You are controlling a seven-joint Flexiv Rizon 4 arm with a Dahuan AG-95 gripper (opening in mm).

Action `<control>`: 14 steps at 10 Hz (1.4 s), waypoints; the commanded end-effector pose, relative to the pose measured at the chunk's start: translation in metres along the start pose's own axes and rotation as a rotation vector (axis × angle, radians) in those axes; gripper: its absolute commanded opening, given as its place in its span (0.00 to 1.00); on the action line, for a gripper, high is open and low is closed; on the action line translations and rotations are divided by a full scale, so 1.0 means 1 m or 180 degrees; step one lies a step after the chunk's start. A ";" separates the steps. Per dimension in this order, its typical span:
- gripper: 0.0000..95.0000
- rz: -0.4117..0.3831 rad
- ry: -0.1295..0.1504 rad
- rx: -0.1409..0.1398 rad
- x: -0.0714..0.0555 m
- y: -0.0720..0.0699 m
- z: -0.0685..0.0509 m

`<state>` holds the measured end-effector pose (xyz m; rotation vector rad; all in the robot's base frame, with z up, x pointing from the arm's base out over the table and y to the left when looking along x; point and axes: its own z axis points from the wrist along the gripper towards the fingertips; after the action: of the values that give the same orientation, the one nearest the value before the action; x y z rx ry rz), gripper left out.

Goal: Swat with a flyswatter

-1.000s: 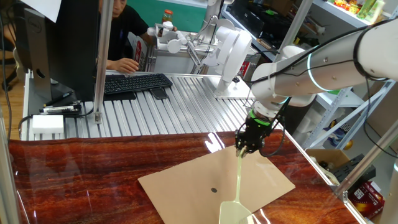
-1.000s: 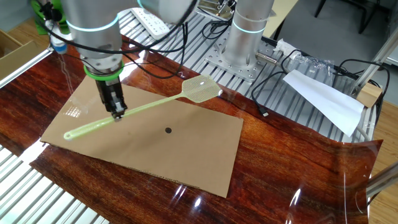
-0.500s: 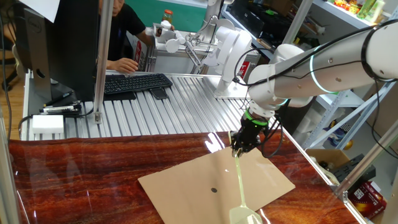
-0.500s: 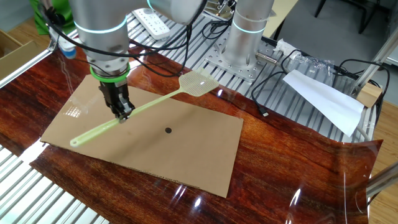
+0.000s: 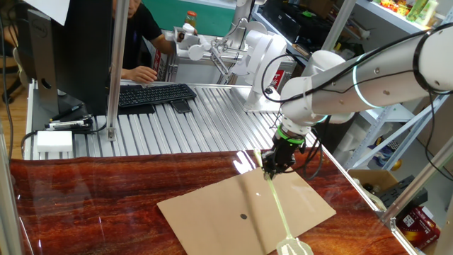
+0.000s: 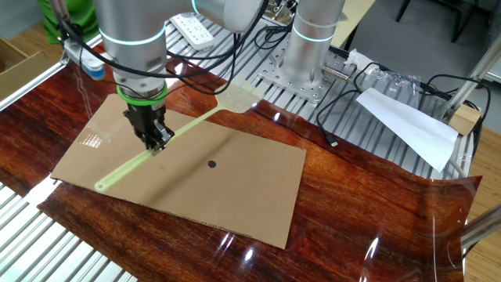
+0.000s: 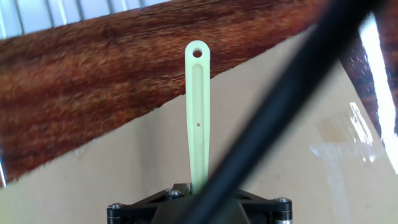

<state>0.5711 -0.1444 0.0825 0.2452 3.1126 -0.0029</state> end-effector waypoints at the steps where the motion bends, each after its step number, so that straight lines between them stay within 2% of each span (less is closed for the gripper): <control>1: 0.00 -0.0235 0.0044 0.0035 -0.001 0.006 0.003; 2: 0.00 -0.0271 0.0049 0.0057 0.000 0.008 0.002; 3: 0.00 -0.0346 0.0098 0.0133 0.002 0.015 0.001; 4: 0.00 -0.0359 0.0113 0.0155 0.003 0.019 0.000; 5: 0.00 -0.0389 0.0112 0.0215 0.004 0.023 0.000; 7: 0.00 -0.0409 0.0136 0.0240 0.006 0.029 -0.002; 10: 0.00 -0.0483 0.0147 0.0266 0.007 0.030 -0.003; 11: 0.00 -0.0418 0.0144 0.0235 0.007 0.031 -0.003; 12: 0.00 -0.0241 0.0112 0.0238 0.007 0.032 -0.003; 14: 0.00 0.0212 0.0107 0.0235 0.006 0.034 -0.004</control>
<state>0.5701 -0.1107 0.0866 0.1110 3.1657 -0.1277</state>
